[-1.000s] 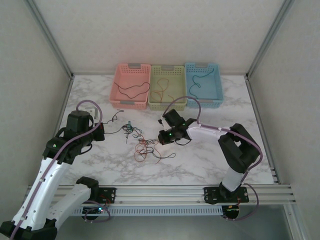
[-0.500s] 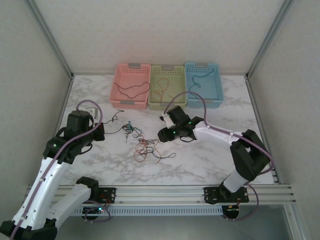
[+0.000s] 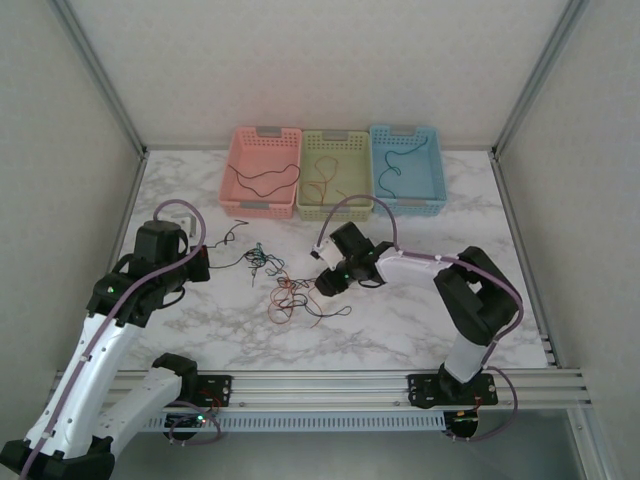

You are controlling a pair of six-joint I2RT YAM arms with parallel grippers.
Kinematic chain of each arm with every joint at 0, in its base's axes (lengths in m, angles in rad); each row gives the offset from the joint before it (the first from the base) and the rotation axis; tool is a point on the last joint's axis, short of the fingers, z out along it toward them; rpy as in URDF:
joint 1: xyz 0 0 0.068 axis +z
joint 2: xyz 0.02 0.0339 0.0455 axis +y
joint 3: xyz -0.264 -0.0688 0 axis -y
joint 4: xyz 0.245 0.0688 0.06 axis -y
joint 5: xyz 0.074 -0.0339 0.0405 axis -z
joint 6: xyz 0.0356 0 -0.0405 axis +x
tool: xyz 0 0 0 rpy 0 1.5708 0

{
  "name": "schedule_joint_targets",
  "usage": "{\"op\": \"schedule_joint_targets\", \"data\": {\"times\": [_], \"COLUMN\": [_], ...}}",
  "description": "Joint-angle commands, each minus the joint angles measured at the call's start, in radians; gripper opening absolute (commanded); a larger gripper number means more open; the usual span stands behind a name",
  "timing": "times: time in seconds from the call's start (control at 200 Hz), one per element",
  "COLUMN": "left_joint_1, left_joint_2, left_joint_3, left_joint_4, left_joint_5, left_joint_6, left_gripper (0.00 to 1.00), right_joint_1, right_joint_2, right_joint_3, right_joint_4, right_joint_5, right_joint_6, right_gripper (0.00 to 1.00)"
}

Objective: Untangle the cables

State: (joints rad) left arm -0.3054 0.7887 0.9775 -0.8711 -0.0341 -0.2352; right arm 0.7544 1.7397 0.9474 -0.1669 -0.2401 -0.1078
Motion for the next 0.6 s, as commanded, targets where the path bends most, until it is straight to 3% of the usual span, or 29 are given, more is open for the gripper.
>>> {"op": "schedule_joint_targets", "data": {"times": [0.0,0.27,0.45,0.596], "left_joint_1": [0.01,0.01,0.011,0.01], "left_joint_2": [0.004,0.0,0.002,0.004], "left_joint_3": [-0.011,-0.011,-0.011,-0.011], "left_joint_4": [0.016,0.014,0.015,0.016], "left_joint_5": [0.007,0.002,0.007,0.008], "left_joint_6": [0.011,0.01,0.011,0.01], "left_gripper": [0.0,0.0,0.0,0.0], "right_joint_1": [-0.001,-0.001,-0.001,-0.003], "right_joint_2": [0.036,0.067,0.022,-0.042], "right_joint_3": [0.002,0.018,-0.011,-0.049], "right_joint_4": [0.047,0.031,0.051,0.077], "right_joint_5": [-0.017,-0.012,-0.015,-0.016], "right_joint_6": [-0.047,-0.05,-0.041,-0.029], "right_gripper": [0.42,0.26,0.09,0.01]}}
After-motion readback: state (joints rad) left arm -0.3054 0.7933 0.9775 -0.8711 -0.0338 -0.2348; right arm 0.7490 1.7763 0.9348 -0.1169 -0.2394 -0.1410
